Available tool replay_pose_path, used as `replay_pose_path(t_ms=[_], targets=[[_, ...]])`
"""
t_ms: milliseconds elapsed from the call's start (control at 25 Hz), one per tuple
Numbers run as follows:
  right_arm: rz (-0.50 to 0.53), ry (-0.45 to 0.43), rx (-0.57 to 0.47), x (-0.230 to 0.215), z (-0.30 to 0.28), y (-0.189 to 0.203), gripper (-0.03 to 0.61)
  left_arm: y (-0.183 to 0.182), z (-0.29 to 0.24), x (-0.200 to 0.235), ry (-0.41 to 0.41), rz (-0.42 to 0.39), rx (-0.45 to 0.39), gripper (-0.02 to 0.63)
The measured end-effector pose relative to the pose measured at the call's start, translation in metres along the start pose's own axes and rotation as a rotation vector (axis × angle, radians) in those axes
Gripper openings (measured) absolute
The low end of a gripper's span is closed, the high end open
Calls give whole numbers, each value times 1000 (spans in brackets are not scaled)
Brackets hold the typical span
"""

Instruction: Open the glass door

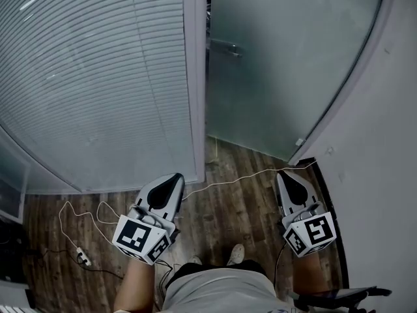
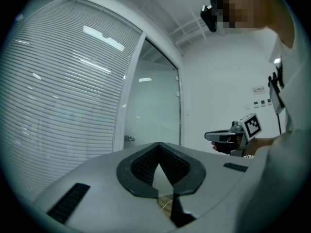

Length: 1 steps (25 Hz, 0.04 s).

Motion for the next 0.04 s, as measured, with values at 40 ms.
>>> replay_pose_path(t_ms=[40], targets=[[1,-1,2,-1,0,1,0,0,-2,-1,2,0,-1,0]])
Point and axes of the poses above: the fingertips, and each gripper's own axes: z backward along the fingers, x to its left, y out of its underside, the point moved 8 cm from there along z, backward along the fingers, and after that the axes turned 12 degrees about x, right-handed, at the moved point
